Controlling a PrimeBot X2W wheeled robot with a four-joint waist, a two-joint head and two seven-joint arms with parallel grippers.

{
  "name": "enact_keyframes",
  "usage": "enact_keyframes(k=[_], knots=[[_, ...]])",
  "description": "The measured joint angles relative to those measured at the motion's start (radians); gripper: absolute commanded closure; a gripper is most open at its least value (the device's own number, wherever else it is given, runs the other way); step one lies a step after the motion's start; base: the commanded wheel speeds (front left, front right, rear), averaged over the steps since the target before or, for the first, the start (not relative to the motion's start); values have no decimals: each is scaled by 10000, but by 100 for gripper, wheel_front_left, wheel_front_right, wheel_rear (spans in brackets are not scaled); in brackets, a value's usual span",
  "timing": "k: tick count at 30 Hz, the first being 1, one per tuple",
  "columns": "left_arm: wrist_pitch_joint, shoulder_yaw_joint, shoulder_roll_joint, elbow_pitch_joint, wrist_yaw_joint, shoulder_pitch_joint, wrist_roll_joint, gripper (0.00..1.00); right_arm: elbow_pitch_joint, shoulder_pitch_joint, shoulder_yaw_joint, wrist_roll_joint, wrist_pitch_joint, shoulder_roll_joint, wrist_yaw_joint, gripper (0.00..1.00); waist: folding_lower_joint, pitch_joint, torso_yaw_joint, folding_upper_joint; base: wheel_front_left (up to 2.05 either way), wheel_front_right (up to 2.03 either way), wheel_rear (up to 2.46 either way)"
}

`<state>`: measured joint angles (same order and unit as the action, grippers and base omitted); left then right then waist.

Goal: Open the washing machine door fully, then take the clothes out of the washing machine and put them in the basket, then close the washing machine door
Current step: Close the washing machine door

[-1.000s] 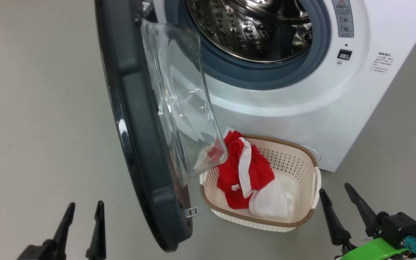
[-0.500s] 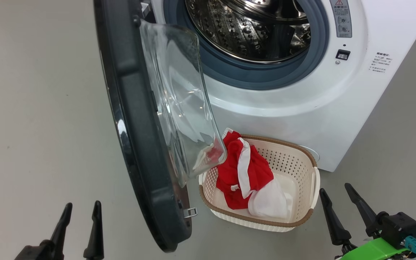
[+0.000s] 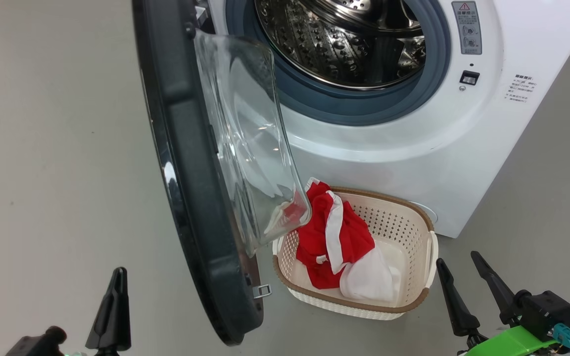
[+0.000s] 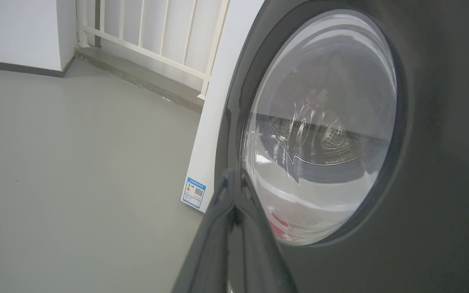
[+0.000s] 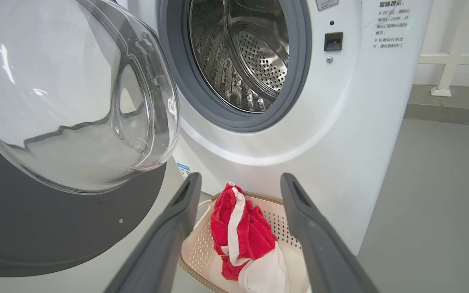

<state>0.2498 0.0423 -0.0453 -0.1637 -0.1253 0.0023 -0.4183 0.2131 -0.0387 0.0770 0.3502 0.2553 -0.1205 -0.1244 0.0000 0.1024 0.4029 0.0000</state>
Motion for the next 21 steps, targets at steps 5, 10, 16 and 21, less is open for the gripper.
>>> enact_keyframes(k=[5, 10, 16, 21], knots=[[4, -566, -320, 313, 0, 1, -2347, 100, 6, 0, 13, 0, 0, 23, 0, 0, 0, -15, -47, 0, 0, 0, 0], [31, -1624, -1177, 690, 0, 4, -4614, 100, 10, -1, 21, 0, 0, 67, 0, 0, 0, 9, -115, 0, 0, 0, 0], [31, -2706, -2211, 1404, 0, 6, -7643, 100, 8, 0, 19, 0, 0, 107, 0, 0, 0, 105, -191, 0, 0, 0, 0], [-88, -3273, -3225, 2094, 0, 5, -10178, 100, 6, 1, 12, 0, 0, 121, 0, 0, 0, 186, -258, 0, 0, 0, 0]])
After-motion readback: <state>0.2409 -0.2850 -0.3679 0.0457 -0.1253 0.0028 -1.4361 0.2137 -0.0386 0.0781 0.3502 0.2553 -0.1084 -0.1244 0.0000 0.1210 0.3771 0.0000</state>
